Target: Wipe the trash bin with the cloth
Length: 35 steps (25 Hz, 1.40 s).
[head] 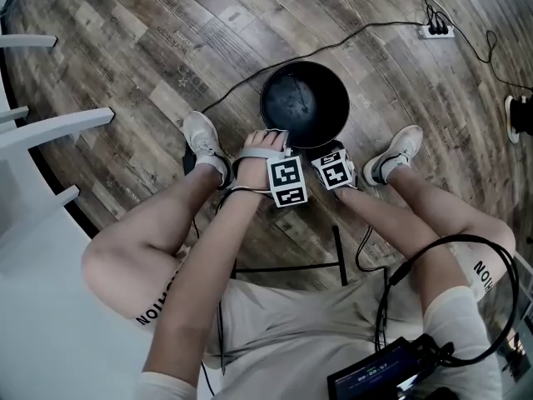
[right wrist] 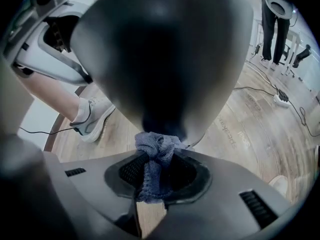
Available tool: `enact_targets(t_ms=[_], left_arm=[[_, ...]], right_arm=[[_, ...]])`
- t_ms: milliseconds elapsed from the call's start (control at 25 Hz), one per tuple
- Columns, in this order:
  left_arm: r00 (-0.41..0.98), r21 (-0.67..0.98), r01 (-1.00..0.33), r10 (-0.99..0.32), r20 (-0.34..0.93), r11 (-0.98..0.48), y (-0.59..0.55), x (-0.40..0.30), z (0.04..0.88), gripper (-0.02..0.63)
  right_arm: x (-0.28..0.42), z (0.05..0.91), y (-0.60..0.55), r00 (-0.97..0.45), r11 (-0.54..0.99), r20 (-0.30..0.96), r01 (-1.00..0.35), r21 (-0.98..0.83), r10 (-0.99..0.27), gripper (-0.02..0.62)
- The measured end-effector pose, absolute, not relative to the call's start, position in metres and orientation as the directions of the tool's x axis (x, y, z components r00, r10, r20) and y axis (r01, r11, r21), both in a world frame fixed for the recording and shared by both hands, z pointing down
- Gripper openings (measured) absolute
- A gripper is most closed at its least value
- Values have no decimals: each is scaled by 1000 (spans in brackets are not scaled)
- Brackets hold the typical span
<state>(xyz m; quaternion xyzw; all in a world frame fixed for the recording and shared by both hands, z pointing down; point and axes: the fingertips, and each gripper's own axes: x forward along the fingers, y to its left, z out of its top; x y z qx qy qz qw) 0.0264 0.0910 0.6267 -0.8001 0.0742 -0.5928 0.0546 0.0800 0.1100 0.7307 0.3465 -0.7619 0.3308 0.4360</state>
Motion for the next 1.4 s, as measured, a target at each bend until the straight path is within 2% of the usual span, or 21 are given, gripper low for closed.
enact_targets(t_ms=[640, 880, 1160, 1400], left_arm=[[282, -178, -50, -185, 941, -983, 90, 27, 624, 141], [288, -189, -44, -194, 938, -981, 89, 28, 623, 141], [286, -182, -42, -186, 940, -982, 88, 28, 623, 141], [279, -192, -44, -196, 940, -980, 92, 27, 630, 141]], right_arm=[[86, 785, 108, -335, 489, 915, -851, -192, -223, 103], [84, 808, 109, -315, 540, 930, -825, -169, -191, 103], [87, 804, 111, -322, 532, 932, -826, -189, -168, 103], [92, 791, 113, -318, 485, 927, -854, -188, -200, 103]])
